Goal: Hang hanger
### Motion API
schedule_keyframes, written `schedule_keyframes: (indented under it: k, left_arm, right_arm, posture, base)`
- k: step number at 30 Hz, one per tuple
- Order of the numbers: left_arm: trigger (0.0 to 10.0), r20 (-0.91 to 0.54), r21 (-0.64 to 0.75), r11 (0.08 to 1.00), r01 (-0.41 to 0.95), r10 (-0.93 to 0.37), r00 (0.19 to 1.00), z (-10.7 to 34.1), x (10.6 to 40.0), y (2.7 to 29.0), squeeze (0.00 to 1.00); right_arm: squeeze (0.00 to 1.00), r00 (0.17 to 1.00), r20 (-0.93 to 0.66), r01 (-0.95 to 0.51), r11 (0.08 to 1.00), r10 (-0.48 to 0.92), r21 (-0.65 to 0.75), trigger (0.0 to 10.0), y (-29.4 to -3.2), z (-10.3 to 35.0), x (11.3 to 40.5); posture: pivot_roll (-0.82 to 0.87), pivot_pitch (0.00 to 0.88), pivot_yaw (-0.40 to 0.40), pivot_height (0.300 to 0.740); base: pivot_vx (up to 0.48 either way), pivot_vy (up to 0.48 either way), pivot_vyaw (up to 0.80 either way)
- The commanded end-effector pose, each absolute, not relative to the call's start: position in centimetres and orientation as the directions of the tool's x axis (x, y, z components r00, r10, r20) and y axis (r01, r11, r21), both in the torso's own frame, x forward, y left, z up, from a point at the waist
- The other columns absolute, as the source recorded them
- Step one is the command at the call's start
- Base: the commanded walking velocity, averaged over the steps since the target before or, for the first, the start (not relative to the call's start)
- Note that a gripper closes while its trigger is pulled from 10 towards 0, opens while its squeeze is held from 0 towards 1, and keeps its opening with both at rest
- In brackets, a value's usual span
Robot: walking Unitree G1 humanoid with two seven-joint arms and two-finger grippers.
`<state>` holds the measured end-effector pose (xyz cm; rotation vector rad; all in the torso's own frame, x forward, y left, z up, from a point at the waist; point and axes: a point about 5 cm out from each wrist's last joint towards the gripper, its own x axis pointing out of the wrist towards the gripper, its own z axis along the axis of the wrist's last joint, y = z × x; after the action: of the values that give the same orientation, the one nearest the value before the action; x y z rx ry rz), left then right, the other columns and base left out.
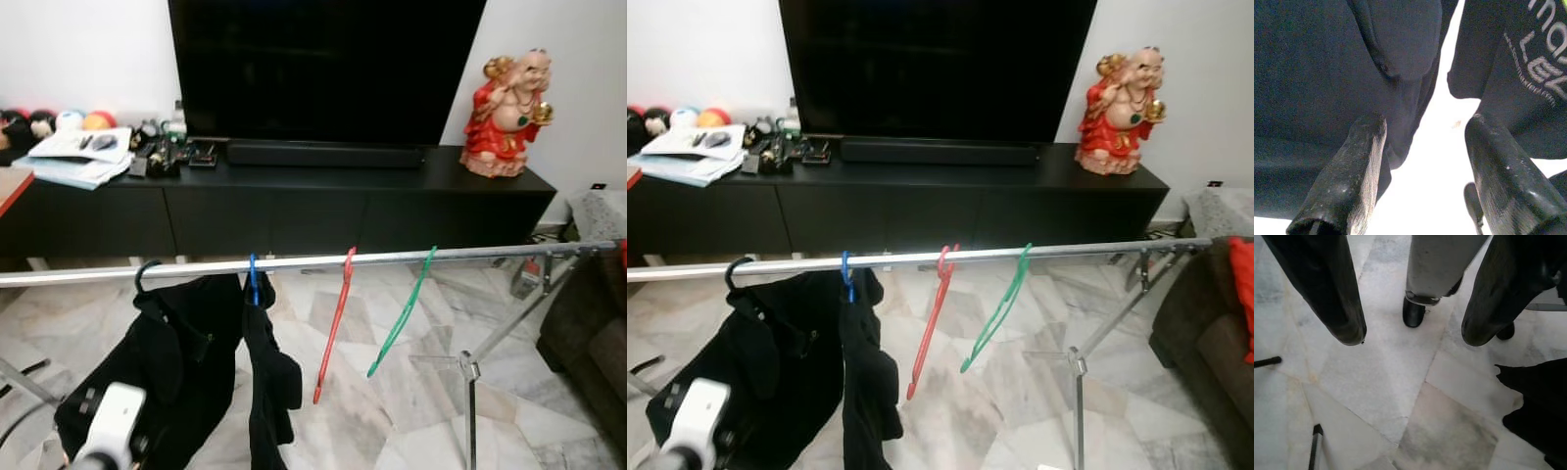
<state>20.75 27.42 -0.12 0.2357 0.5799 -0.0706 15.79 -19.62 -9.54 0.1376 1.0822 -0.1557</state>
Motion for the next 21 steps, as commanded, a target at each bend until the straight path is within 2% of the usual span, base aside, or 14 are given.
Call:
schedule_keyframes:
  k: [1, 21]
  left_arm:
    - [10.0, -0.532, 0.218, 0.964, 0.153, -0.014, 0.846, 0.19, 21.24, 27.07, 0.00]
    - [10.0, -0.532, 0.218, 0.964, 0.153, -0.014, 0.846, 0.19, 21.24, 27.07, 0.00]
  right_arm:
    - [0.00, 0.461, -0.885, 0.213, 0.977, -0.070, 0.033, 10.0, -19.95, -9.47, 15.85]
    - [0.00, 0.461, -0.885, 0.213, 0.977, -0.070, 0.033, 10.0, -19.95, -9.47, 15.85]
  posture:
    - [0.17, 0.000, -0.069, 0.740]
    - [0.17, 0.000, -0.069, 0.740]
  base:
    - [0.000, 0.000, 0.00]
    - [0.000, 0.000, 0.00]
